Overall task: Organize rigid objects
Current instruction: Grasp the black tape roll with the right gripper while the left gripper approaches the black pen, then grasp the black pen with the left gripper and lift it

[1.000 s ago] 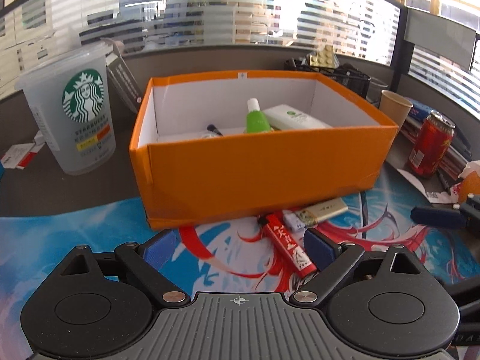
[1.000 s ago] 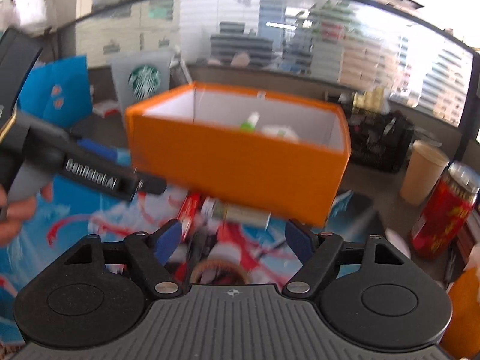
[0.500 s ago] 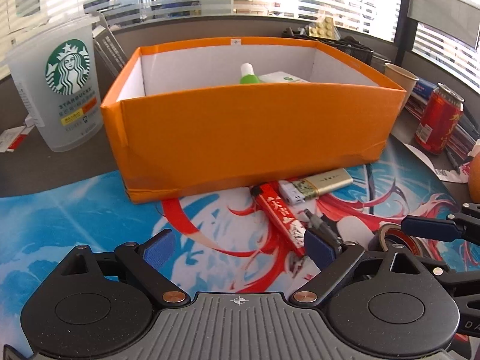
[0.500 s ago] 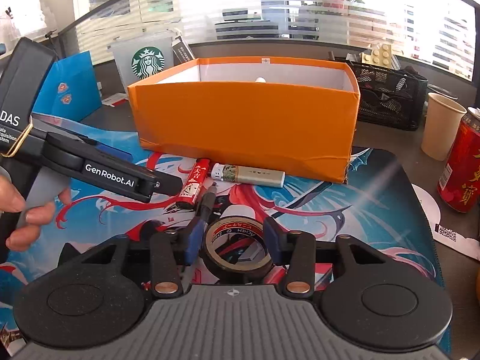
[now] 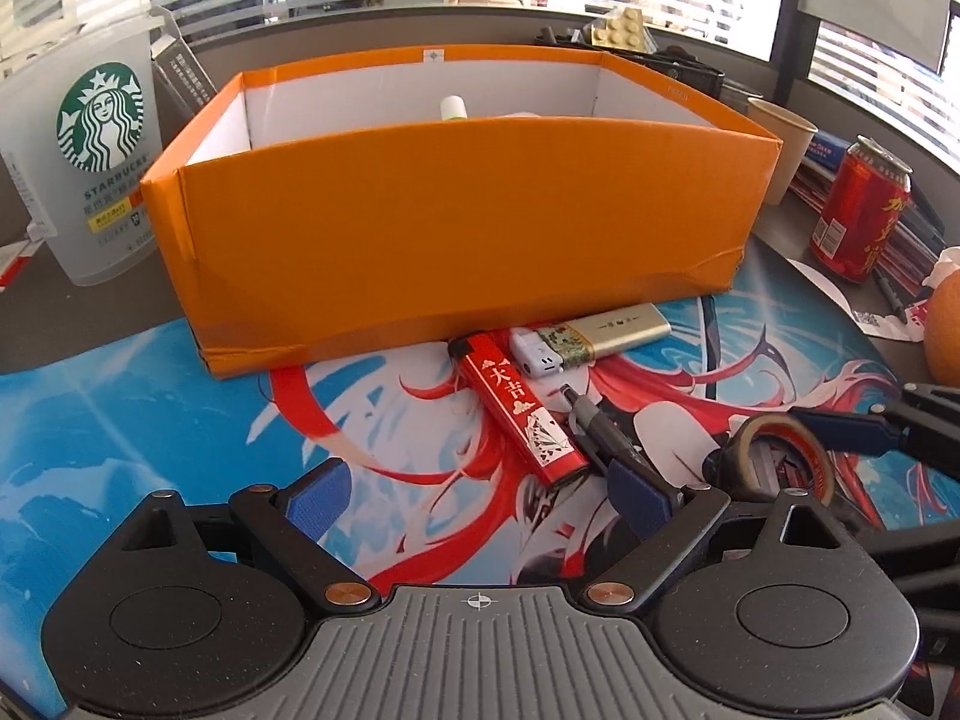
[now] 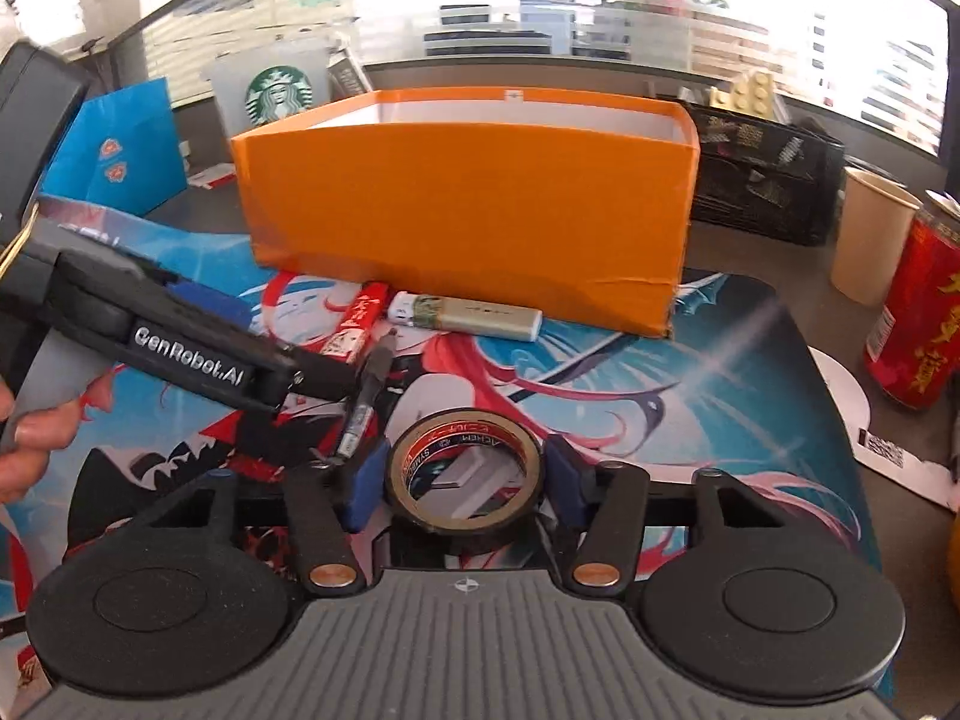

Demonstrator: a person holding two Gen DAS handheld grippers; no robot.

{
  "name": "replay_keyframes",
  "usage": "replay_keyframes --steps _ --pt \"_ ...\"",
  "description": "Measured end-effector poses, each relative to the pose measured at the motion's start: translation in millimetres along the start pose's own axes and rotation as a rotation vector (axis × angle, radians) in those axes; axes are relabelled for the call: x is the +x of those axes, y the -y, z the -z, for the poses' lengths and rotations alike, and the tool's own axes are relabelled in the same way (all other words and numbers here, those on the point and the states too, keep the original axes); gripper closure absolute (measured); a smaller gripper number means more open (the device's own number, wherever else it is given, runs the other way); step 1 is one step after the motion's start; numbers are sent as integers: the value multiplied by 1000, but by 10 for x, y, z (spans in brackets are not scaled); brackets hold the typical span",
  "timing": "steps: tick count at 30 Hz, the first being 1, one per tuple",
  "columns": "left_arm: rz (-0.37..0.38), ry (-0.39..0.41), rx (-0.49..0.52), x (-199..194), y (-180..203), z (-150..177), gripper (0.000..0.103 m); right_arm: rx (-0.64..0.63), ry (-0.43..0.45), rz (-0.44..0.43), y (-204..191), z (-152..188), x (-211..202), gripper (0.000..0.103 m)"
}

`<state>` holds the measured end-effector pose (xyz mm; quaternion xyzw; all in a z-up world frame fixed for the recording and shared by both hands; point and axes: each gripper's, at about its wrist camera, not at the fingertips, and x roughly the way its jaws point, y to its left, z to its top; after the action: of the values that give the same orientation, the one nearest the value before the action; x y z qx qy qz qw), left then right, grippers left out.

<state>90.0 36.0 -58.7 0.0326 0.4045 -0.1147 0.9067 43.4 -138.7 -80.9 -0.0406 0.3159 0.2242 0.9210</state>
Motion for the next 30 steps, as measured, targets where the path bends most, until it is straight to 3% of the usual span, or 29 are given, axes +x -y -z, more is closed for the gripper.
replay_keyframes --steps 5,12,15,18,20,24,30 --pt "20 2 24 -71 140 35 9 27 16 46 148 -21 -93 51" --pt "102 41 48 -237 483 267 11 44 18 108 297 11 -145 51" --pt "76 95 106 -255 660 361 31 49 20 110 331 21 -140 50" --pt "56 141 133 -243 739 380 61 57 21 104 355 30 -140 50" --pt "49 153 165 -244 781 373 88 60 25 105 364 30 -148 50" --pt "50 157 211 -275 854 412 94 67 35 107 378 24 -175 50" --pt "81 131 164 -326 743 437 95 72 40 102 385 23 -184 50"
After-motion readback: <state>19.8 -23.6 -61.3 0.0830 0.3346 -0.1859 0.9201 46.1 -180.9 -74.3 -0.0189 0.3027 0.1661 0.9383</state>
